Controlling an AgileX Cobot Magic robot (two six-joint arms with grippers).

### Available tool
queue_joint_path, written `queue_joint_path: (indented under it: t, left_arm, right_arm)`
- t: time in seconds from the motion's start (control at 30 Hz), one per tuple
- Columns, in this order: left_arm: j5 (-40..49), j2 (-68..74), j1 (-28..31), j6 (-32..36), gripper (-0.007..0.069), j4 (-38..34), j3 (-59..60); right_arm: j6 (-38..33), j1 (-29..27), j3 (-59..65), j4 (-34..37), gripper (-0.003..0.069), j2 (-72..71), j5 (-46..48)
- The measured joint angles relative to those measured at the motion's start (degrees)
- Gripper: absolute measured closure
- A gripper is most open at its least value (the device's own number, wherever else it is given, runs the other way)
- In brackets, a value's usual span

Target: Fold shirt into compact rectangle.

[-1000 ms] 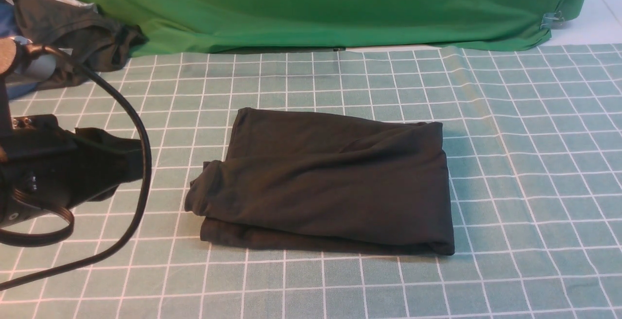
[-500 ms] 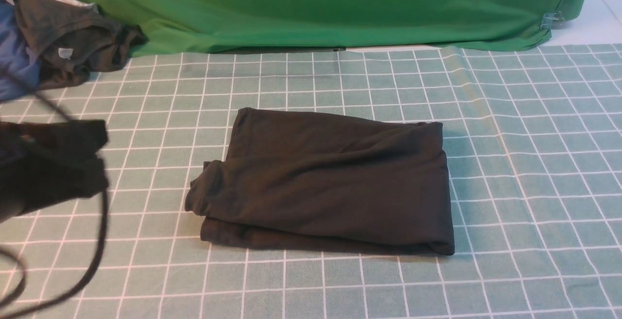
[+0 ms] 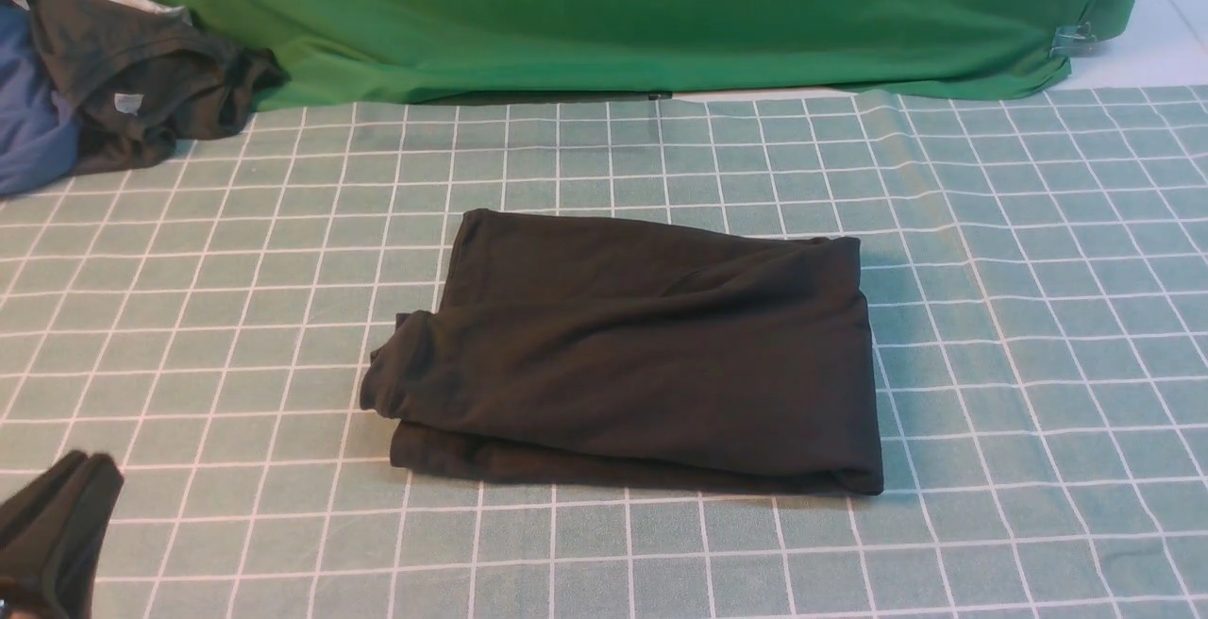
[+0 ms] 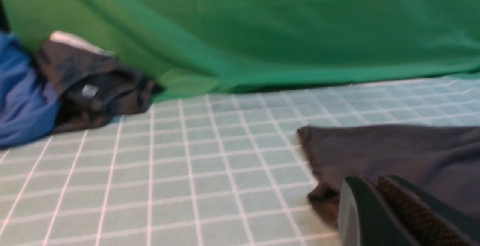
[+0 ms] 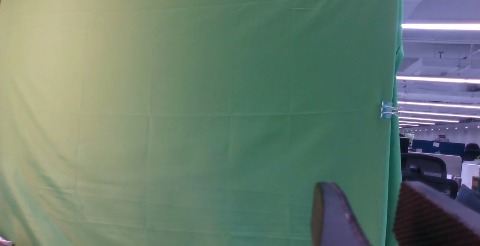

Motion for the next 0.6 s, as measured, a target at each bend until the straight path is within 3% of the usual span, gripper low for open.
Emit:
queue_joint_path:
  t: [0.2, 0.6]
  left_arm:
    - [7.36, -2.80, 1.91, 0.00, 0.0611, 2.18, 0.06]
    - [7.88, -2.80, 1.91, 0.36, 0.0611, 2.57, 0.06]
  right_arm:
    - [0.00, 0.00, 0.00, 0.00, 0.0415, 0.00, 0.00]
    - [0.00, 0.00, 0.00, 0.00, 0.0414, 0.00, 0.00]
